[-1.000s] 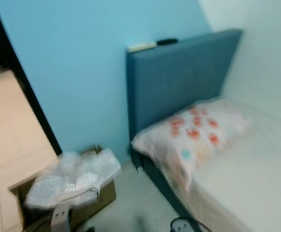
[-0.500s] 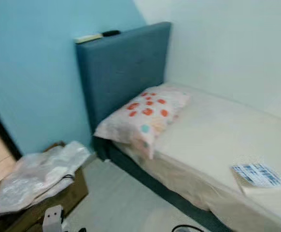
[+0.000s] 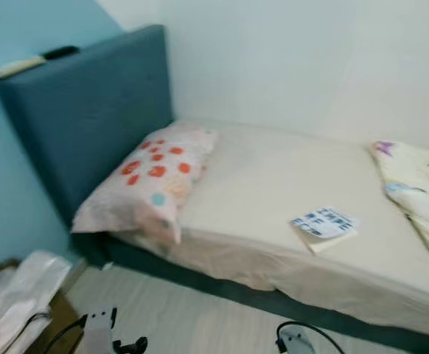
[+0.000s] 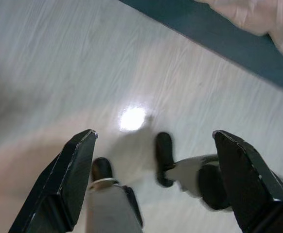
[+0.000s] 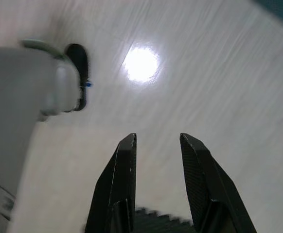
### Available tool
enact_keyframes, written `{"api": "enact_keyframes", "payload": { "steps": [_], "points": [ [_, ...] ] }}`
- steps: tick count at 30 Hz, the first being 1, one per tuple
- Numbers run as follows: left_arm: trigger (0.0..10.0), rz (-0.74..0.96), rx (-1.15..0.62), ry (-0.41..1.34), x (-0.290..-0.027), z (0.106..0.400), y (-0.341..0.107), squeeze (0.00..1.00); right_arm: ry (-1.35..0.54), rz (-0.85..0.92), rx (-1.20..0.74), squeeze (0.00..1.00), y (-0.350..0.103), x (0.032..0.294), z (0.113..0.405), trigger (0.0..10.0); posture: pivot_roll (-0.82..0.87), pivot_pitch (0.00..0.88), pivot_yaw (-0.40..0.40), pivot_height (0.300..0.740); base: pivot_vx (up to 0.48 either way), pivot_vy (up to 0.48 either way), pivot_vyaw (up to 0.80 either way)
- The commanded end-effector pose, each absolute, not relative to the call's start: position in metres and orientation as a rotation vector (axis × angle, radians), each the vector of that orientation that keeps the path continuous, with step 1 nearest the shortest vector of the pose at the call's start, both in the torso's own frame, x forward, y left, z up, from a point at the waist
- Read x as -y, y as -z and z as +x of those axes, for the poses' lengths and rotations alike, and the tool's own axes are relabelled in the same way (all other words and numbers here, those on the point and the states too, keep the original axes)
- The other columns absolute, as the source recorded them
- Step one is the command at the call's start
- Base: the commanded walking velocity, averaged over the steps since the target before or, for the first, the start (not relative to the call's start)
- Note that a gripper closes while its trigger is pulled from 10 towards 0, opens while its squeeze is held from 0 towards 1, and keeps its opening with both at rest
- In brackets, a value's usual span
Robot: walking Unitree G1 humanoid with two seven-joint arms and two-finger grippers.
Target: Clean up the room
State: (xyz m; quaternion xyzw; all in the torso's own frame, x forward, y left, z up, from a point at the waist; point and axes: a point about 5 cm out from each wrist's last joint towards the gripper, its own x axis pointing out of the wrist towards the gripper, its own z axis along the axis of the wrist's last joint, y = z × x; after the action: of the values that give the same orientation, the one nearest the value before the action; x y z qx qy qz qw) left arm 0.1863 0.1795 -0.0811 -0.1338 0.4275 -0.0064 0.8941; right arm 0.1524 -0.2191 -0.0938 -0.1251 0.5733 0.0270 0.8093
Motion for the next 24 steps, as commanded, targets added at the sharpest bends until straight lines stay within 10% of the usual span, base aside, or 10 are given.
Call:
{"api": "enact_keyframes", "payload": {
  "steps": [1,11,24],
  "points": [
    [10.0,-0.265,-0.912,0.045,-0.174,0.184,0.083,0.0,0.001,-0.225,-1.213,0.0,0.092,0.224,0.154,10.0,-0.09,0.0,0.026,0.726,0.0,0.0,-0.76],
    [10.0,-0.292,-0.901,-0.002,-0.178,0.186,0.082,0.0,0.002,-0.228,-1.235,0.0,0.095,0.222,0.147,10.0,-0.07,0.0,0.004,0.726,0.0,0.0,-0.76],
    [10.0,-0.273,-0.933,0.008,-0.172,0.177,0.087,0.0,-0.045,-0.24,-1.218,0.0,0.097,0.21,0.148,10.0,-0.07,0.0,0.009,0.726,0.0,-0.23,0.0]
  ]
}}
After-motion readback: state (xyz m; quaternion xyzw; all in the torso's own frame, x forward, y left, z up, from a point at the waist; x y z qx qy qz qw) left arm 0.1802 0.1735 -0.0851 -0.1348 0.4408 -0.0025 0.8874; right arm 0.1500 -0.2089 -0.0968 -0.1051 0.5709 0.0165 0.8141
